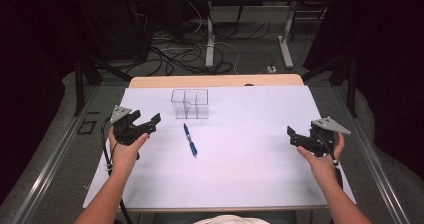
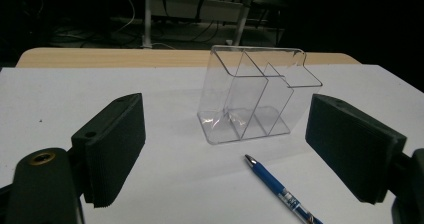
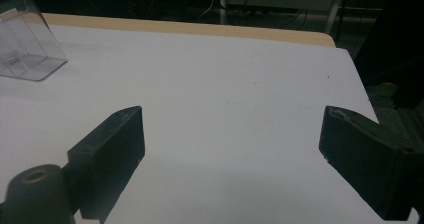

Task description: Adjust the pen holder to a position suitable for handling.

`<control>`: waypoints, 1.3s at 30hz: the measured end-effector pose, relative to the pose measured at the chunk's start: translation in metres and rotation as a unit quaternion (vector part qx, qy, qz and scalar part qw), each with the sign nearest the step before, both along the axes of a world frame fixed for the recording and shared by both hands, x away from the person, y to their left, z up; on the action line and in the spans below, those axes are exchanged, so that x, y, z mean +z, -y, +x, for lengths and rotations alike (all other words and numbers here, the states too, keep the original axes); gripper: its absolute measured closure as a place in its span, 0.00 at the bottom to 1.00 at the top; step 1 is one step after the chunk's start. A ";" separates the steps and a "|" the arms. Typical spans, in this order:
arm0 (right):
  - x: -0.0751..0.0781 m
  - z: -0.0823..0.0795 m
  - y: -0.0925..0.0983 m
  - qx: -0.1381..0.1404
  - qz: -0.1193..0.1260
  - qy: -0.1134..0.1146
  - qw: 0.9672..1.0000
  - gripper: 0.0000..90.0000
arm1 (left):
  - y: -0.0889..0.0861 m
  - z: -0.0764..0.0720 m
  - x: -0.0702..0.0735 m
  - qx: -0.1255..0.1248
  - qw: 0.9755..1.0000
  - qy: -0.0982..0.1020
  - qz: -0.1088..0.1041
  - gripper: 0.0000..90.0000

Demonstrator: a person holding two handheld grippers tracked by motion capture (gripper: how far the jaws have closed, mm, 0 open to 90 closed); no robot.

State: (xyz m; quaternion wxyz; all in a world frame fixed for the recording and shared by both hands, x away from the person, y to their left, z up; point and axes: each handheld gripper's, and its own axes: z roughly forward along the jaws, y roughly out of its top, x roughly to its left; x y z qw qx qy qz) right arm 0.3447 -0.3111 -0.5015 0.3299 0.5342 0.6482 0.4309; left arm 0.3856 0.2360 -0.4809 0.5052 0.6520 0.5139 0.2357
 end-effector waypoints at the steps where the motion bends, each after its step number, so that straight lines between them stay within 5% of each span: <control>1: 0.000 -0.001 0.000 -0.001 -0.002 -0.003 1.000 0.14 | 0.001 0.002 0.001 -0.001 1.000 -0.003 0.000 0.18; 21: -0.003 -0.002 0.000 0.000 0.000 -0.007 1.000 0.17 | 0.029 0.056 0.052 0.006 0.999 -0.017 0.038 0.42; 28: -0.004 -0.001 -0.001 0.000 0.002 -0.008 1.000 0.17 | 0.039 0.074 0.058 0.006 0.999 -0.025 0.043 0.43; 39: -0.005 0.000 0.000 0.004 0.007 -0.012 1.000 0.17 | 0.047 0.100 0.057 0.031 0.996 -0.070 0.047 0.48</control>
